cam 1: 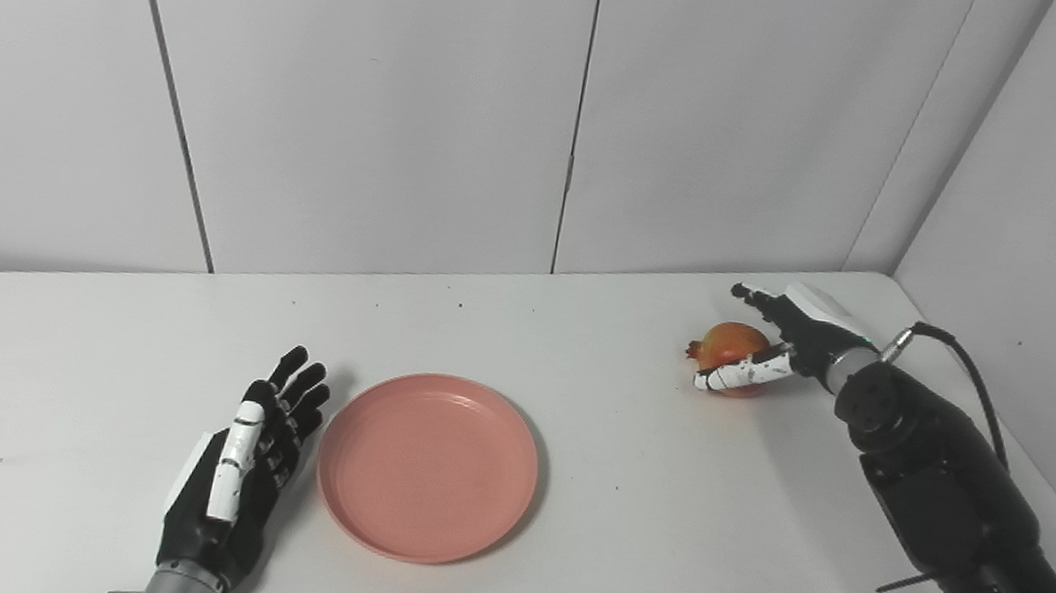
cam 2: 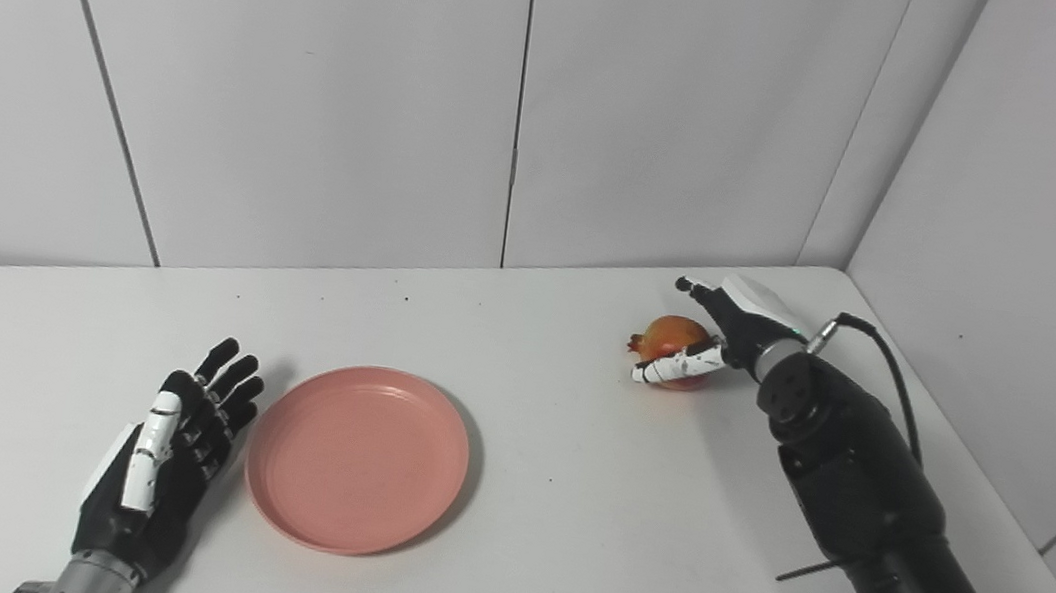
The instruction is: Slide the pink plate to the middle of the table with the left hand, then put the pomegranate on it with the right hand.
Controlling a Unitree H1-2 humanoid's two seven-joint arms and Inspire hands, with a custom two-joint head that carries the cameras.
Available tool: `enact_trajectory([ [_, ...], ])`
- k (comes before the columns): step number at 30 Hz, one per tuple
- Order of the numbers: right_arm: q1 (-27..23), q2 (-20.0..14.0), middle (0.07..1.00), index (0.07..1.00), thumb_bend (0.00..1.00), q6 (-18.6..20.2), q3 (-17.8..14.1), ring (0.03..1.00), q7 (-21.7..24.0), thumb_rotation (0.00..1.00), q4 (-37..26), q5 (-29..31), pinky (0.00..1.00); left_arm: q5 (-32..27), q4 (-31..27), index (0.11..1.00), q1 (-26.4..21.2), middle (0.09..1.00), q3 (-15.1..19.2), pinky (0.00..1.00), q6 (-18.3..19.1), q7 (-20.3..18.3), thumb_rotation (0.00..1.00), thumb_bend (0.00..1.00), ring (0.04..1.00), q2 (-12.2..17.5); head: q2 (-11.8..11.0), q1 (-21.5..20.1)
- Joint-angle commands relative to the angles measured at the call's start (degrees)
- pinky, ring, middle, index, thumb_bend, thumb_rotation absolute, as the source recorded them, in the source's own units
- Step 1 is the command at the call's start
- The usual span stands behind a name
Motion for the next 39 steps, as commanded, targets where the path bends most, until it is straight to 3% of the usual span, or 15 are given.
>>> enact_trajectory([
  [1,-3.0,-1.3,0.937,0.923,1.00,-1.2,-0.3,0.926,-0.8,0.36,-1.3,0.2,0.86,0.1,1.4,0.943,2.4,0.956,0.5,1.00,0.9,-0.6,1.00,0.50,0.961,1.1,0.1,0.0],
  [6,-3.0,-1.2,0.932,0.912,1.00,-1.2,-0.1,0.920,-1.1,0.34,-1.5,0.4,0.85,0.0,1.4,0.943,2.4,0.956,0.4,1.00,0.8,-0.8,1.00,0.49,0.962,1.2,0.2,0.0],
  [15,-3.3,-1.7,0.829,0.832,0.95,-0.3,0.7,0.815,0.5,0.27,-2.0,0.4,0.77,0.0,1.1,0.942,2.5,0.955,0.3,0.99,1.1,-0.8,1.00,0.49,0.960,1.4,0.5,0.2],
  [19,-3.4,-1.9,0.726,0.731,0.92,0.1,1.3,0.690,1.1,0.14,-1.9,-0.1,0.64,0.1,1.1,0.941,2.5,0.953,0.2,0.99,1.0,-0.9,1.00,0.49,0.956,1.4,0.5,0.2],
  [21,-3.4,-1.9,0.711,0.715,0.91,0.0,1.7,0.672,1.1,0.12,-1.6,-0.5,0.63,0.2,1.1,0.940,2.5,0.952,0.1,0.98,1.1,-0.9,1.00,0.49,0.954,1.4,0.5,0.2],
  [23,-3.3,-2.0,0.662,0.663,0.87,-0.2,2.0,0.625,0.9,0.06,-1.4,-0.9,0.59,0.1,1.0,0.942,2.6,0.952,0.1,0.98,1.2,-0.8,1.00,0.50,0.955,1.4,0.4,0.3],
  [25,-3.2,-1.9,0.559,0.529,0.58,-0.3,2.0,0.536,0.6,0.07,-1.5,-1.0,0.50,0.2,0.9,0.940,2.6,0.951,0.1,0.98,1.3,-0.7,1.00,0.49,0.954,1.4,0.5,0.3],
  [27,-3.0,-1.9,0.483,0.513,0.54,-0.6,1.8,0.471,-0.1,0.01,-1.5,-1.0,0.43,0.1,0.9,0.938,2.6,0.949,0.1,0.98,1.4,-0.7,1.00,0.49,0.953,1.4,0.5,0.2],
  [31,-2.5,-1.4,0.479,0.495,0.53,-1.8,0.7,0.449,-2.4,0.00,-2.0,-0.5,0.39,0.1,0.9,0.942,2.6,0.950,0.0,0.98,1.3,-0.7,1.00,0.49,0.954,1.5,0.4,0.4],
  [34,-2.0,-1.0,0.528,0.468,0.52,-2.2,-0.3,0.509,-4.7,0.00,-3.4,-0.4,0.44,0.1,1.1,0.941,2.5,0.949,0.0,0.98,1.1,-0.6,1.00,0.49,0.953,1.4,0.3,0.4],
  [39,-1.3,-1.1,0.484,0.492,0.53,-0.5,-1.3,0.496,-5.8,0.00,-7.8,-0.8,0.43,0.0,1.3,0.941,2.4,0.950,0.1,0.98,1.1,-0.6,1.00,0.49,0.953,1.3,0.3,0.4],
])
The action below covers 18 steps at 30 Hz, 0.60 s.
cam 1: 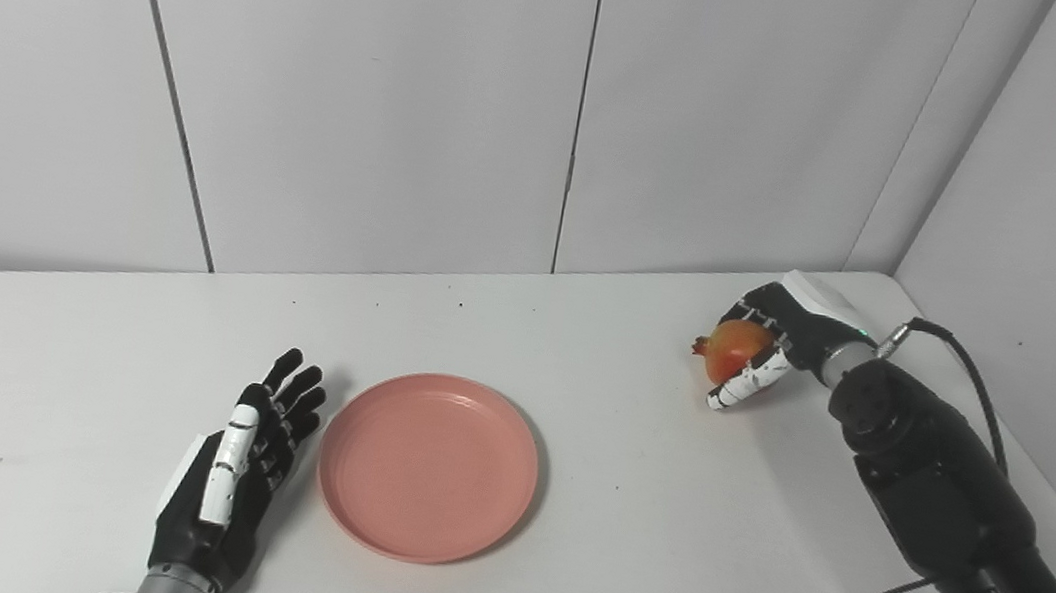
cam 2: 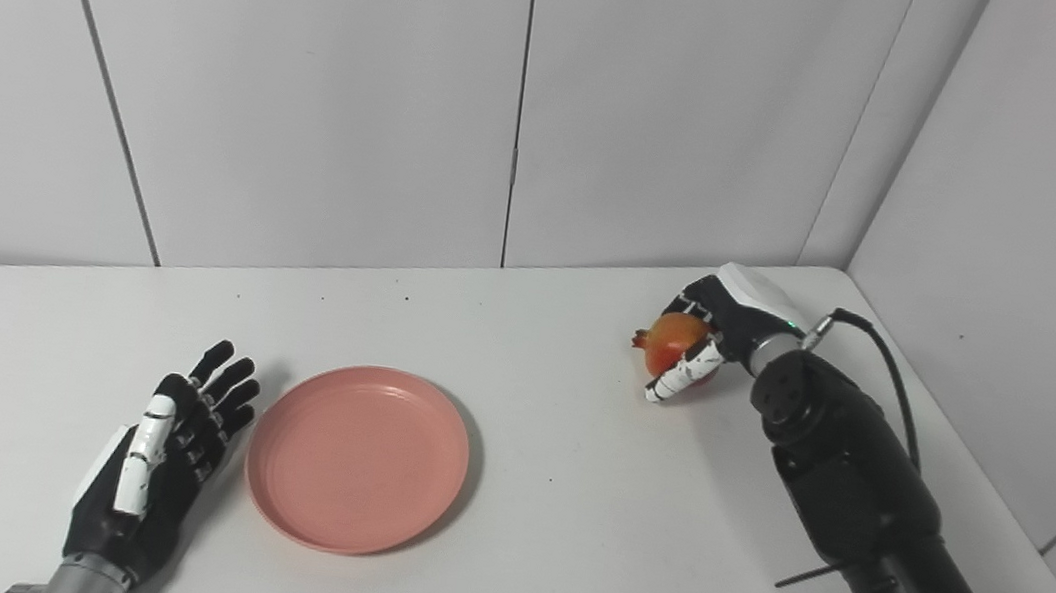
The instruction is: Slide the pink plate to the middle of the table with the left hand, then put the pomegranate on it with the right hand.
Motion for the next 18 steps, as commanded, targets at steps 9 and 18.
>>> enact_trajectory([
  [9,-1.3,-2.0,0.447,0.527,0.52,0.5,-3.4,0.444,-1.1,0.00,-11.4,-0.5,0.39,0.2,1.7,0.940,2.1,0.950,0.2,0.98,0.9,-0.4,1.00,0.49,0.951,0.4,0.1,0.3],
  [18,-2.8,-1.4,0.464,0.511,0.53,2.7,-3.2,0.469,1.7,0.00,-22.2,-3.0,0.42,0.1,2.0,0.939,1.8,0.949,0.3,0.98,0.6,-0.5,1.00,0.49,0.950,0.4,-0.1,0.3],
])
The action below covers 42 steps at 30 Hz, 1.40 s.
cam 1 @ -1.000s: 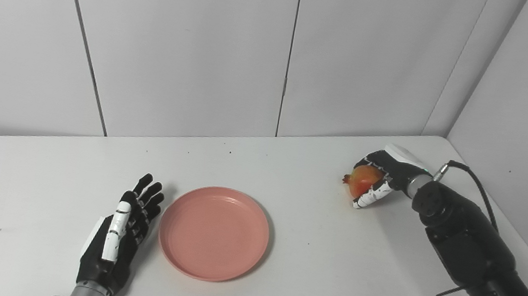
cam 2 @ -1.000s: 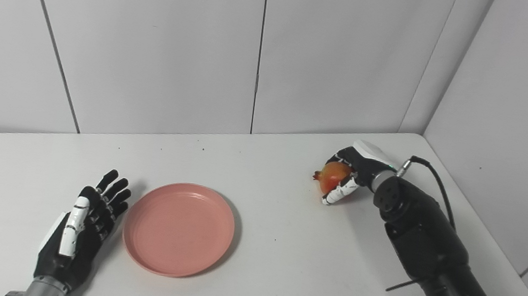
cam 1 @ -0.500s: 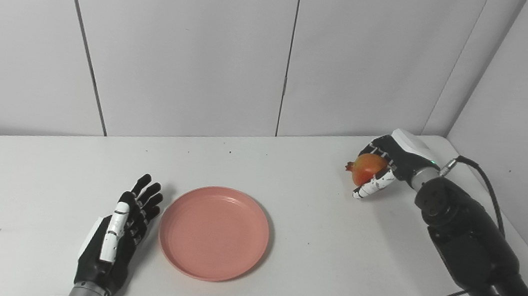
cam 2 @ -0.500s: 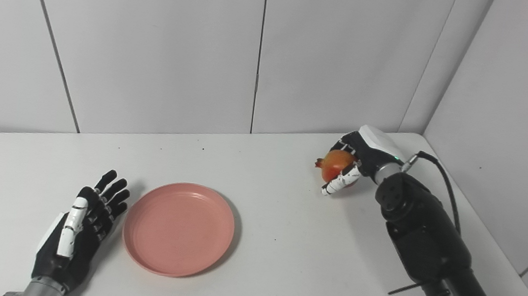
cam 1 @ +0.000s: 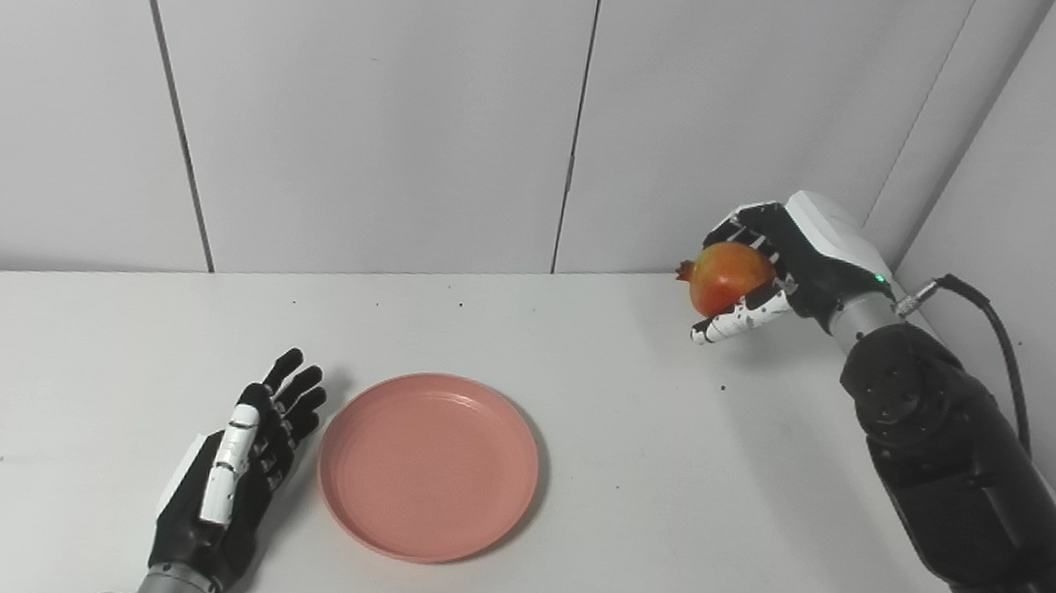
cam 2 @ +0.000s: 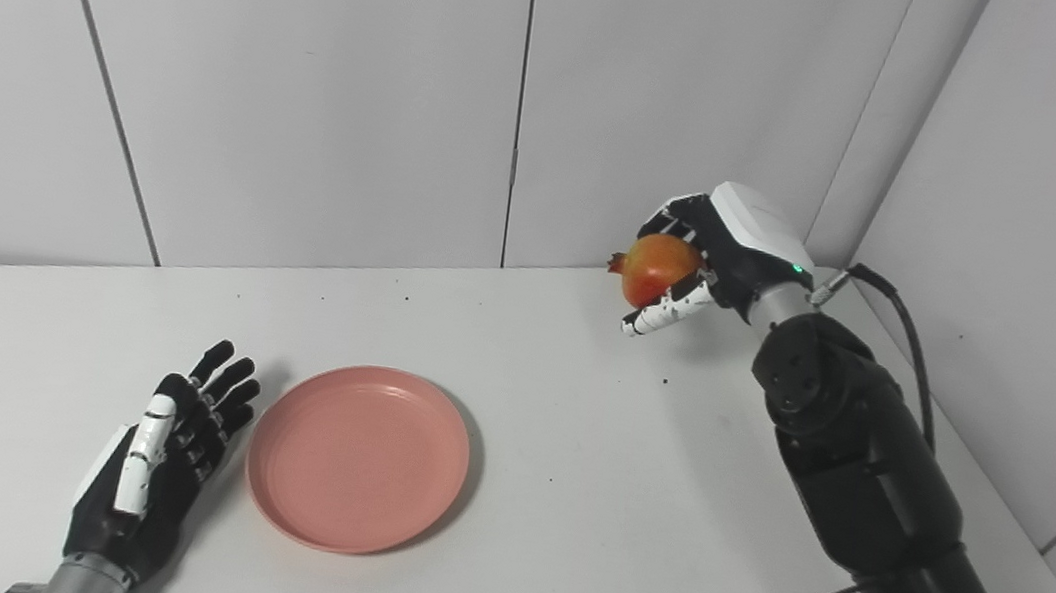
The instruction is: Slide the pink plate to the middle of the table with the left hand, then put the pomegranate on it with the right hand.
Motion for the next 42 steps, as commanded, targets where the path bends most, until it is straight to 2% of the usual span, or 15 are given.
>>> enact_trajectory([
  [1,-3.5,-0.9,0.464,0.509,0.53,0.9,-0.6,0.469,0.2,0.00,-3.8,-1.3,0.42,0.0,1.9,0.940,1.8,0.951,0.3,0.99,0.6,-0.6,1.00,0.49,0.951,0.4,0.0,0.0],
  [7,-5.1,1.3,0.461,0.515,0.53,1.9,1.9,0.459,4.1,0.00,-9.2,-2.9,0.40,0.4,2.0,0.939,1.7,0.950,0.2,0.98,0.3,-0.2,1.00,0.49,0.950,0.1,-0.1,0.6],
  [10,-5.5,3.0,0.456,0.525,0.53,1.6,3.2,0.429,4.9,0.00,-10.4,-3.7,0.36,0.7,2.0,0.937,1.8,0.949,0.0,0.98,0.2,-0.1,1.00,0.50,0.949,-0.1,-0.1,1.0],
  [16,-6.8,7.1,0.463,0.516,0.53,0.5,6.5,0.452,7.0,0.00,-11.7,-4.2,0.40,1.5,1.3,0.936,2.0,0.948,-0.5,0.98,0.5,0.5,1.00,0.50,0.949,-0.7,0.2,3.4],
  [23,-6.0,11.3,0.478,0.499,0.53,-3.6,10.1,0.467,6.0,0.00,-8.7,-4.4,0.42,3.2,0.5,0.929,2.5,0.938,-1.0,0.96,0.4,1.5,1.00,0.51,0.937,-2.4,0.8,8.4],
  [27,-5.7,13.0,0.465,0.512,0.53,-5.3,12.3,0.445,6.0,0.00,-6.9,-5.4,0.40,4.0,-0.2,0.933,2.9,0.941,-1.5,0.96,0.6,2.0,1.00,0.51,0.940,-3.3,1.2,10.7],
  [28,-5.7,13.3,0.471,0.508,0.53,-5.3,12.7,0.468,6.0,0.00,-6.6,-5.6,0.45,4.2,-0.3,0.938,2.9,0.947,-1.6,0.97,0.6,2.0,1.00,0.51,0.945,-3.4,1.2,10.8],
  [31,-5.8,14.2,0.477,0.503,0.53,-5.2,14.2,0.481,6.8,0.00,-5.4,-5.7,0.48,4.8,-0.3,0.939,3.0,0.949,-1.9,0.97,0.4,2.3,1.00,0.51,0.946,-4.1,1.4,12.6],
  [35,-5.6,16.2,0.454,0.522,0.53,-6.5,16.6,0.432,6.1,0.00,-3.2,-6.1,0.38,5.6,-0.4,0.940,3.2,0.948,-2.0,0.96,-0.1,3.0,1.00,0.51,0.943,-5.1,1.7,14.4],
  [37,-5.5,17.3,0.452,0.523,0.53,-6.9,17.8,0.421,6.2,0.00,-1.8,-6.5,0.37,6.0,-0.3,0.939,3.2,0.947,-2.2,0.95,-0.2,3.6,1.00,0.51,0.942,-5.5,1.9,15.2],
  [39,-5.4,18.0,0.459,0.514,0.53,-7.8,18.6,0.440,5.8,0.00,-0.5,-6.6,0.40,6.4,-0.3,0.938,3.1,0.945,-2.2,0.94,-0.2,4.0,1.00,0.52,0.939,-5.8,2.0,15.8],
  [42,-5.1,18.9,0.461,0.510,0.53,-9.7,19.5,0.424,5.1,0.00,1.5,-6.7,0.37,6.7,-0.3,0.944,3.1,0.949,-2.2,0.95,-0.3,4.3,1.00,0.52,0.946,-6.3,2.2,16.5],
])
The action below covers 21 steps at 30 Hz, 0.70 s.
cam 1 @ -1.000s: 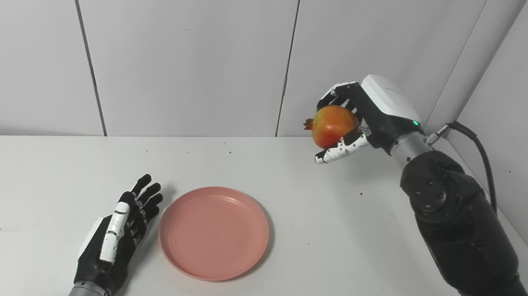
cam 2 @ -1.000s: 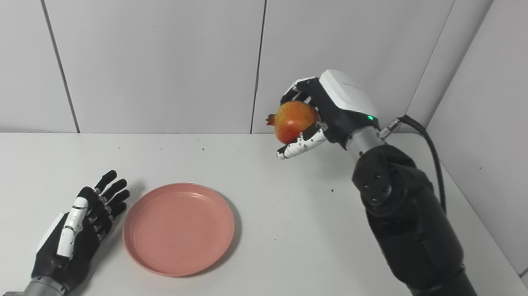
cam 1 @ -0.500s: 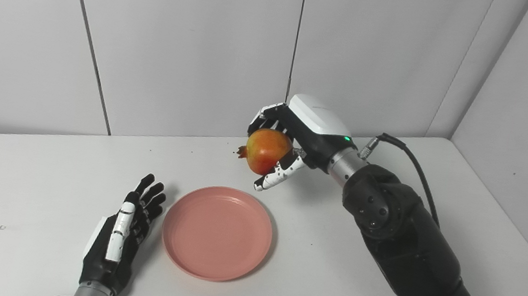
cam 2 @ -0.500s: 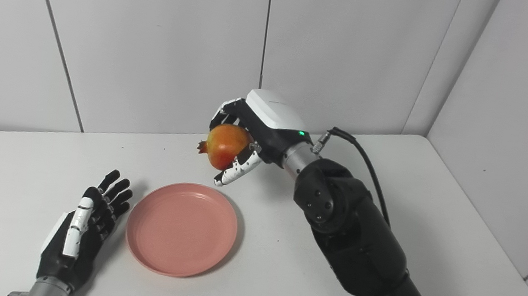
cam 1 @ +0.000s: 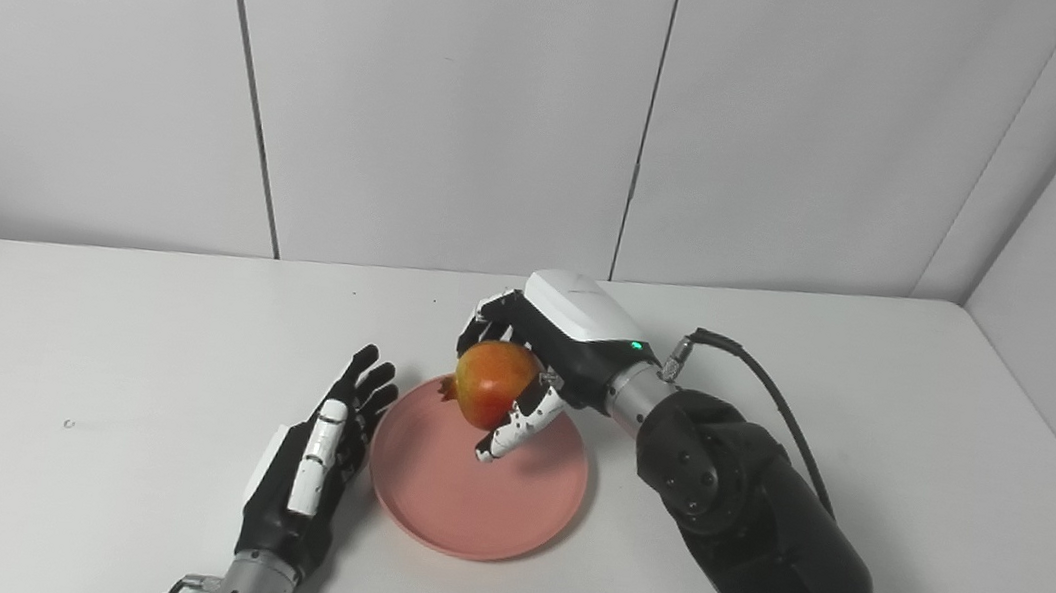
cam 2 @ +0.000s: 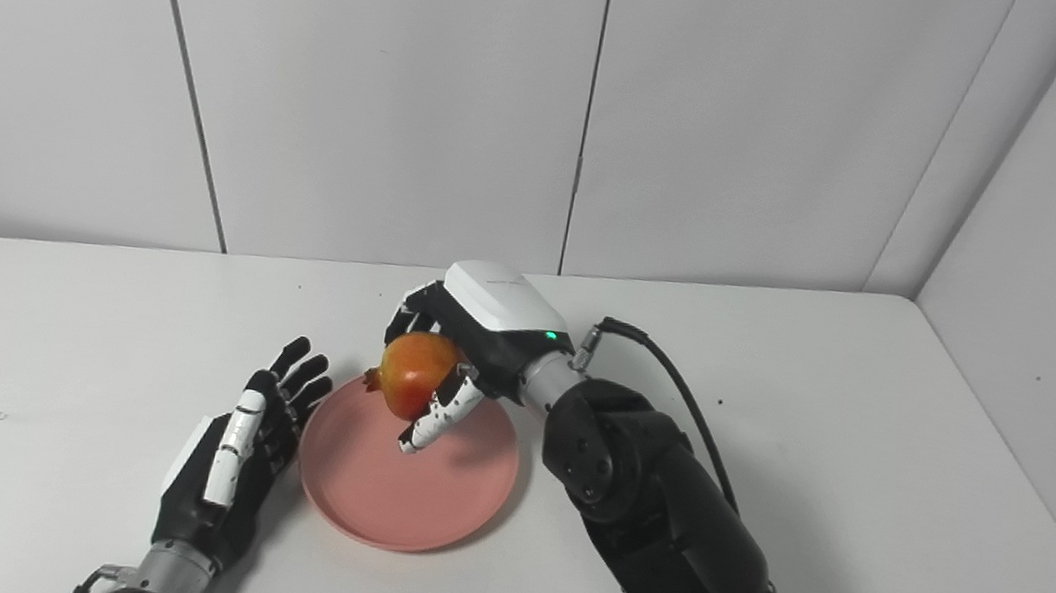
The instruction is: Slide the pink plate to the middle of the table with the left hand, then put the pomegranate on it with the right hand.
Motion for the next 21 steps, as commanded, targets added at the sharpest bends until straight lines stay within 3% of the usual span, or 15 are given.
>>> enact_trajectory([
  [1,-1.8,0.2,0.463,0.508,0.53,-3.4,-0.3,0.422,-1.9,0.00,0.0,-0.3,0.36,0.7,1.4,0.945,1.7,0.950,-0.5,0.95,0.0,0.6,1.00,0.52,0.947,-0.8,0.2,0.6],
  [11,0.4,1.9,0.439,0.525,0.53,-4.9,1.9,0.385,-2.5,0.00,3.3,-2.8,0.31,1.7,1.3,0.947,1.4,0.960,-0.7,0.97,-0.5,2.2,1.00,0.51,0.967,-1.9,0.6,2.1],
  [21,1.1,1.9,0.438,0.527,0.52,-5.4,2.8,0.397,-2.9,0.00,5.4,-5.0,0.32,2.5,1.6,0.947,1.3,0.958,-0.8,0.96,-0.7,2.7,1.00,0.53,0.963,-2.1,1.0,1.9],
])
